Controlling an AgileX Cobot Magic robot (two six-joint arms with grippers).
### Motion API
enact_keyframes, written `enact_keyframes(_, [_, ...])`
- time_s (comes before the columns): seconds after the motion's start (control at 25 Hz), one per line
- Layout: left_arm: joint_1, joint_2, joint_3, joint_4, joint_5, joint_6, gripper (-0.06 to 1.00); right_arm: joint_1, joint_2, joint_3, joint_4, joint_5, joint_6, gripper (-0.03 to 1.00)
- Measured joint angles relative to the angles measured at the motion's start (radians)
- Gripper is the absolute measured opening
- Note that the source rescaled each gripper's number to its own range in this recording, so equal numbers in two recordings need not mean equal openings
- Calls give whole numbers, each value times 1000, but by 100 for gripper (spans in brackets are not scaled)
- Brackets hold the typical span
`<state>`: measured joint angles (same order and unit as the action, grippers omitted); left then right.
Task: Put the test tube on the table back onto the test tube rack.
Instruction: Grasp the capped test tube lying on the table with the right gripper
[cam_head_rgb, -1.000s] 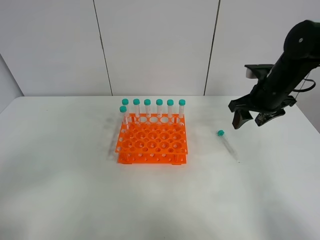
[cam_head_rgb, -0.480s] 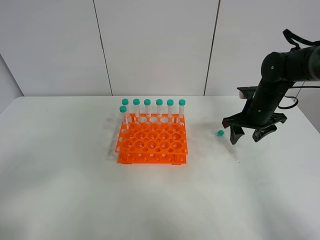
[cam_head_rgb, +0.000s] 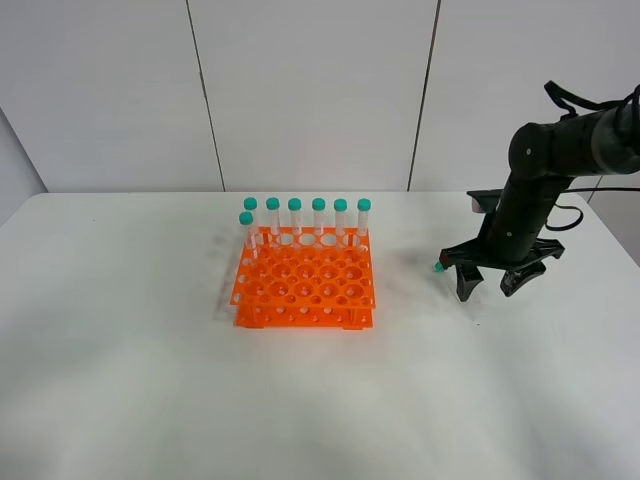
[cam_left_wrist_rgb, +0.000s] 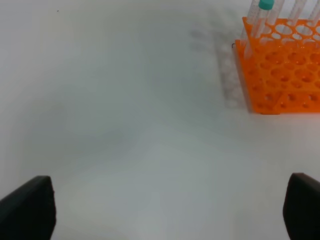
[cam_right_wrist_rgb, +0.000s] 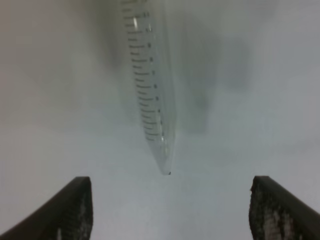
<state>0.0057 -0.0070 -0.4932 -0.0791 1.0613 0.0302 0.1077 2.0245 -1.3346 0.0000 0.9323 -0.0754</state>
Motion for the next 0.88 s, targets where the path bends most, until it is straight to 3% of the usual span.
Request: enact_keyframes(0.88, [0,0,0,0,0,0,100,0,76,0,17,-57,-2,86])
